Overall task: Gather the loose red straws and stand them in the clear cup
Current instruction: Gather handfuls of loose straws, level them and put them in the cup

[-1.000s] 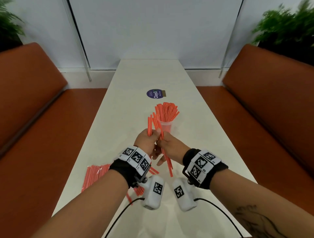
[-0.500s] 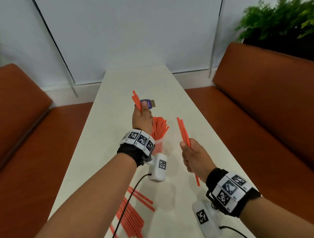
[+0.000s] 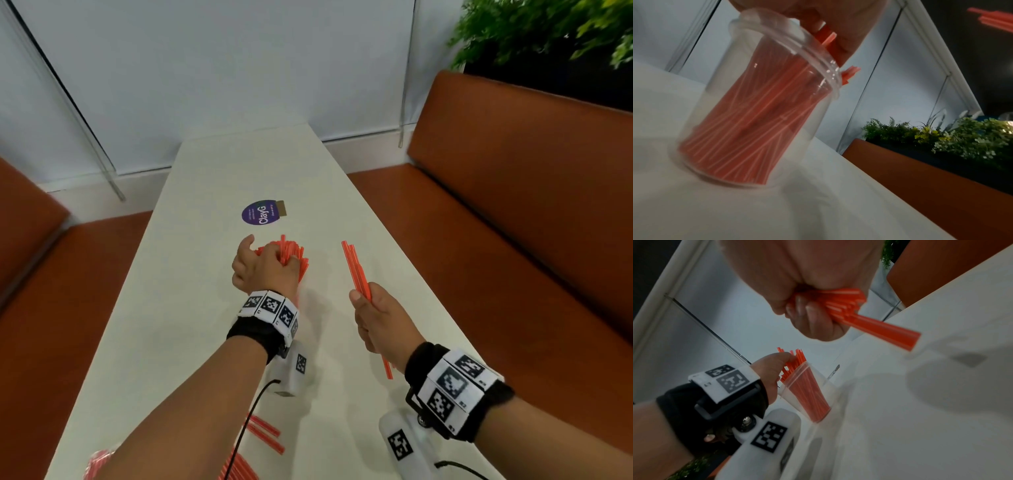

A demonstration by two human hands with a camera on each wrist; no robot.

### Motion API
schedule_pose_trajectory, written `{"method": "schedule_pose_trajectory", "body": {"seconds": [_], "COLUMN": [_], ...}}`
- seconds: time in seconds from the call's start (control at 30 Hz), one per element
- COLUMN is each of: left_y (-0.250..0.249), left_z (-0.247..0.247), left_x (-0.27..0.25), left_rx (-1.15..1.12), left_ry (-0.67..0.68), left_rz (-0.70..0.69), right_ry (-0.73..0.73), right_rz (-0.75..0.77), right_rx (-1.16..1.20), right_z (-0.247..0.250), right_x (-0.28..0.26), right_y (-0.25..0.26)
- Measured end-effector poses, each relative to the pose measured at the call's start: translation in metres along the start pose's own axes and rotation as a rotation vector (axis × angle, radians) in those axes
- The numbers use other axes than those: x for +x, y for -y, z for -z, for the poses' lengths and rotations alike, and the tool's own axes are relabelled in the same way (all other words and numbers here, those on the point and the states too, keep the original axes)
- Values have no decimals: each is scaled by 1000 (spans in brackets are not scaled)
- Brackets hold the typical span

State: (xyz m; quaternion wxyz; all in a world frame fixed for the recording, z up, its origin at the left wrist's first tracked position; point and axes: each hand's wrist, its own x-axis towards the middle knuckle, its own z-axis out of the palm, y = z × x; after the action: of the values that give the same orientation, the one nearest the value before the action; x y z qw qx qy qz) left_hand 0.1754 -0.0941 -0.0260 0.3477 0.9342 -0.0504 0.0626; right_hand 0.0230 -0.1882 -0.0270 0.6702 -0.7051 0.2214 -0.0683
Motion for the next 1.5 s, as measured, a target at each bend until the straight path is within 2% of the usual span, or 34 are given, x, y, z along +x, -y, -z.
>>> {"method": "schedule_pose_trajectory", "body": {"seconds": [0.1,0.27,0.4,0.47,0.5,0.57,0.6,0.67,0.73,0.8,0.97,1.03,1.2,1.27,1.33,1.37,1.4,1.5], "left_y": [-1,-5,-10,-10,-12,-12,-9,0,12,18,26,30,27,18,9,3,-4,-17], "left_z": [8,29,54,63,66,70,71,72,74,77,79,75,85,95,105,112,119,127], "left_x": [-5,-21,-40,-48,-53,-64,-68,-73,-73,-71,-72,-70,-57,-59,-62,-63,-64,-63], "left_rx": [-100,-248,-417,-628,-777,-1020,-1062,-1099,-1202,-1269,-1193,-1149,-1111,-890,-661,-615,-579,-348], "left_ry": [21,-33,13,136,251,542,686,919,1028,1063,1089,1074,1028,926,645,488,386,242], "left_rz": [72,100,80,92,147,378,470,527,511,469,410,387,333,180,-98,-231,-348,-641], "right_ry": [8,-14,-24,-15,-1,40,67,124,179,241,212,185,181,195,181,186,193,219], "right_rz": [1,28,154,231,269,341,371,403,409,389,351,352,378,388,363,332,297,227], "right_rx": [10,138,272,338,372,418,417,358,251,190,90,115,-6,-47,-102,-140,-191,-290], "right_z": [-1,-8,-19,-28,-33,-43,-48,-56,-62,-68,-76,-74,-70,-68,-64,-63,-62,-63], "right_x": [0,2,9,11,11,9,7,4,4,5,0,0,3,6,8,7,7,5], "right_y": [6,34,70,85,92,103,106,106,97,83,63,62,49,41,36,35,32,27]}}
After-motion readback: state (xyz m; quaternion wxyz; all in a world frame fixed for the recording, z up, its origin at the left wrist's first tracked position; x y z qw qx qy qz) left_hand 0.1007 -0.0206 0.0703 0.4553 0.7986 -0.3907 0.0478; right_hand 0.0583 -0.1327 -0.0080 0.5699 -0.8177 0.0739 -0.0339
